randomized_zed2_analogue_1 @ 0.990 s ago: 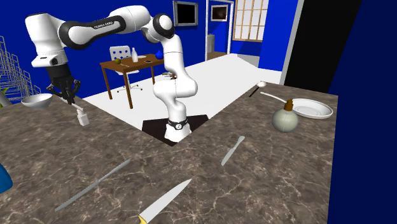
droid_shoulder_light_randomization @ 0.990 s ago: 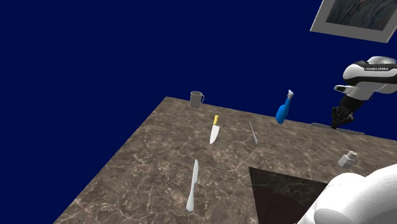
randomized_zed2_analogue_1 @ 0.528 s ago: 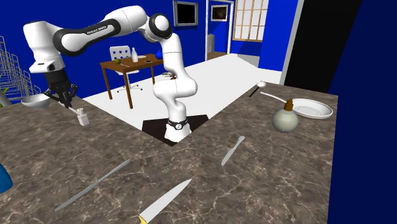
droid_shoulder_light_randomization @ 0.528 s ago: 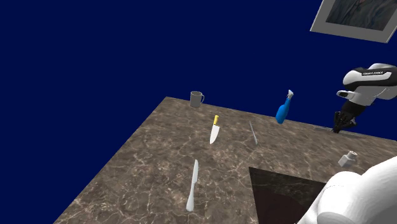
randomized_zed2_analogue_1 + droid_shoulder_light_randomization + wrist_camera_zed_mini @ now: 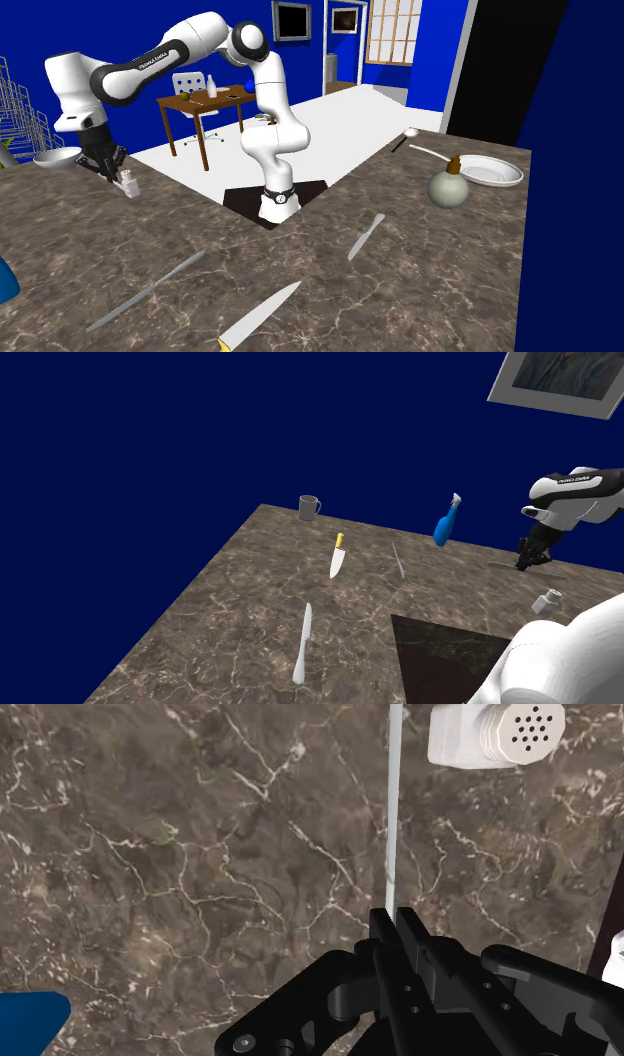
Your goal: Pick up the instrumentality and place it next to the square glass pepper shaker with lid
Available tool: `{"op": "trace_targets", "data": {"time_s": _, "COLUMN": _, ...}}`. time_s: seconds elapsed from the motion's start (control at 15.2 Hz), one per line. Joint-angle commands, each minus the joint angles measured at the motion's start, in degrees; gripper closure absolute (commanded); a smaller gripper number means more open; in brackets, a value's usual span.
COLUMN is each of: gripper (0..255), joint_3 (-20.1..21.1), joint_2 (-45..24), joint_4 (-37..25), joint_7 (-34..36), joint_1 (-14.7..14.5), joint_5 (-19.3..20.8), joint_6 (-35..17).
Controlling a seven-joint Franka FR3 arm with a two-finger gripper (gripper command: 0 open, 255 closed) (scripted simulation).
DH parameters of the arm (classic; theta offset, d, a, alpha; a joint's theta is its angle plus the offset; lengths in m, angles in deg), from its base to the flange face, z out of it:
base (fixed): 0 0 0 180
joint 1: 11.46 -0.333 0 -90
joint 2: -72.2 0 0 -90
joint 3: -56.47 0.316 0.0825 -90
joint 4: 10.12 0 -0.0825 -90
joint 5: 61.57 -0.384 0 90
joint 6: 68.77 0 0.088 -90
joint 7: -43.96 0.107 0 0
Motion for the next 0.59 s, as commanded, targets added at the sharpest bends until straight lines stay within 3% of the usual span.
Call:
{"op": "trace_targets", "data": {"time_s": 0.0, "gripper": 255, "joint_3": -1.19, "joint_2": -0.36, "joint_4": 1.27, "joint_7": -0.32, "joint_1": -0.58, "joint_5": -0.10, "joint_6": -1.66}}
{"op": "trace_targets", "data": {"time_s": 0.53, "gripper": 255, "joint_3": -9.35, "joint_2": -3.01, "joint_4": 5.11, "joint_7": -1.96, "joint_1": -6.91, "joint_5": -1.77, "joint_6": -8.13}}
